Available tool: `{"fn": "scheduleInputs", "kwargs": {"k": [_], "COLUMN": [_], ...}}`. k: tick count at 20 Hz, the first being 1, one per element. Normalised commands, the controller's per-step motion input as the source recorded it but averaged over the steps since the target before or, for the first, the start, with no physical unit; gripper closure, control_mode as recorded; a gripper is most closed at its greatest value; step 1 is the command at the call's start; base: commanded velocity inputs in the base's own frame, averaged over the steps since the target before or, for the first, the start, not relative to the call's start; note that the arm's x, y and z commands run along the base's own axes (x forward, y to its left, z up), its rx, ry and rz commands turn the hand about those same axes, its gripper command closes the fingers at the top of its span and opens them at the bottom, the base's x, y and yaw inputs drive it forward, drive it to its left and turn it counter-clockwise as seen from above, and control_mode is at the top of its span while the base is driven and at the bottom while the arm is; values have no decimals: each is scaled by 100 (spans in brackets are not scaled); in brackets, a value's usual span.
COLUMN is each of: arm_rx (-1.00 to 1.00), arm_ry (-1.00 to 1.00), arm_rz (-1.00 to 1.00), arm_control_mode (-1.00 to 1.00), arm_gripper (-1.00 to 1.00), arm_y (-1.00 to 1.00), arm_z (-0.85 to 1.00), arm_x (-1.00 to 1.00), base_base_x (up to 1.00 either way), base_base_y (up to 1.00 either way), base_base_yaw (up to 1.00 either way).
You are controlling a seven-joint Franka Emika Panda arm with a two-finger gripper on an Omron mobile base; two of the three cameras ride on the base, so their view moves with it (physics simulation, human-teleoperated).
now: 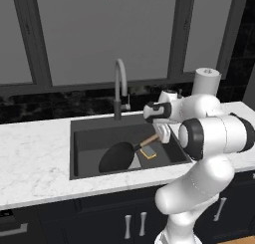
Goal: Pick the pan and sponge and place them into the sink. Then turn on the water.
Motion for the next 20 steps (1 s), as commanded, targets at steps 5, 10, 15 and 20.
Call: {"fn": "scheduleInputs", "kwargs": {"k": [5,10,15,20], "arm_rx": [4,2,6,5], "arm_ry": [-3,-8,-7,-2], "arm_rz": [8,3,0,-1], "arm_control_mode": [-100,-100,-100,-100], "arm_gripper": [100,100,100,100], "arm_y": [2,10,34,51], "arm_z": [-6,-2,-18,-24], "arm_x": [0,0,0,2], "base_base_x": [0,0,0,0], "base_base_y": [0,0,0,0], "base_base_yaw": [0,0,0,0]}}
